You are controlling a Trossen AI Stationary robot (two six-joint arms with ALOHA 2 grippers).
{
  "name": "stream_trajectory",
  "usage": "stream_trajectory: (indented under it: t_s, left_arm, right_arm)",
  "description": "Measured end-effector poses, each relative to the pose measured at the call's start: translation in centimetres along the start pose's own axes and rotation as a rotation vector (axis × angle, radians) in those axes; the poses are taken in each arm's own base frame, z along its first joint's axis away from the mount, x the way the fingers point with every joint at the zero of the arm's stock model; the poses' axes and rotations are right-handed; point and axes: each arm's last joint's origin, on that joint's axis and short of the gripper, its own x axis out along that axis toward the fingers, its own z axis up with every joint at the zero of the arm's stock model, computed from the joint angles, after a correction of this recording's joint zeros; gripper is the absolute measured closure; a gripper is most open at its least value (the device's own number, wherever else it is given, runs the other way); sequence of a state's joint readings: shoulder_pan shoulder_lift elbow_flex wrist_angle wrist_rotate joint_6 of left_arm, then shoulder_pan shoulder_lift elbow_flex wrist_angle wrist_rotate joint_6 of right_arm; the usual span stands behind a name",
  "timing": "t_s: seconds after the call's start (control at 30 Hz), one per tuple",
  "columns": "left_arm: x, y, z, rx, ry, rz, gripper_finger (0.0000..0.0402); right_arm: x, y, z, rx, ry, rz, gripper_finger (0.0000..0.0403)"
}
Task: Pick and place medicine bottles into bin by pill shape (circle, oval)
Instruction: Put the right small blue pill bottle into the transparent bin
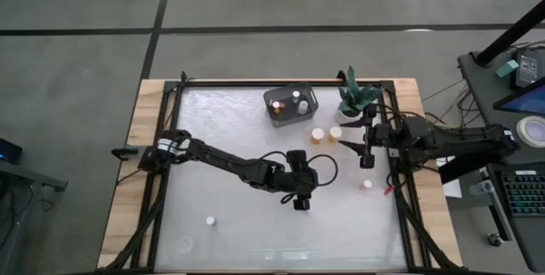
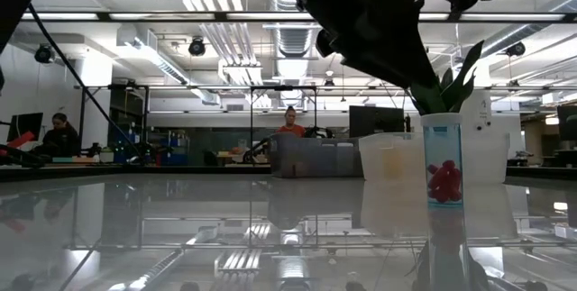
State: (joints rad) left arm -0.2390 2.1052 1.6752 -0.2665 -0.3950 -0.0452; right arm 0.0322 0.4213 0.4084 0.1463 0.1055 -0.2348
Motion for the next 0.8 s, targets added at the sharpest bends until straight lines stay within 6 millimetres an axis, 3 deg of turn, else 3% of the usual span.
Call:
stream_trajectory:
  t_s: [0.33,0.8]
  left_arm:
    - [-0.9,-0.4,-0.1,0.011,0.114,-0.213,0.0182]
    - [-2.8,-4.4,-0.1,0.047,0.067,-0.235,0.0182]
  right_arm:
    - [0.0,0.0,0.0,-0.036,0.004,-0.003,0.0184]
    - [0.0,0.0,-0.5,0.057,0.051,-0.018,0.0184]
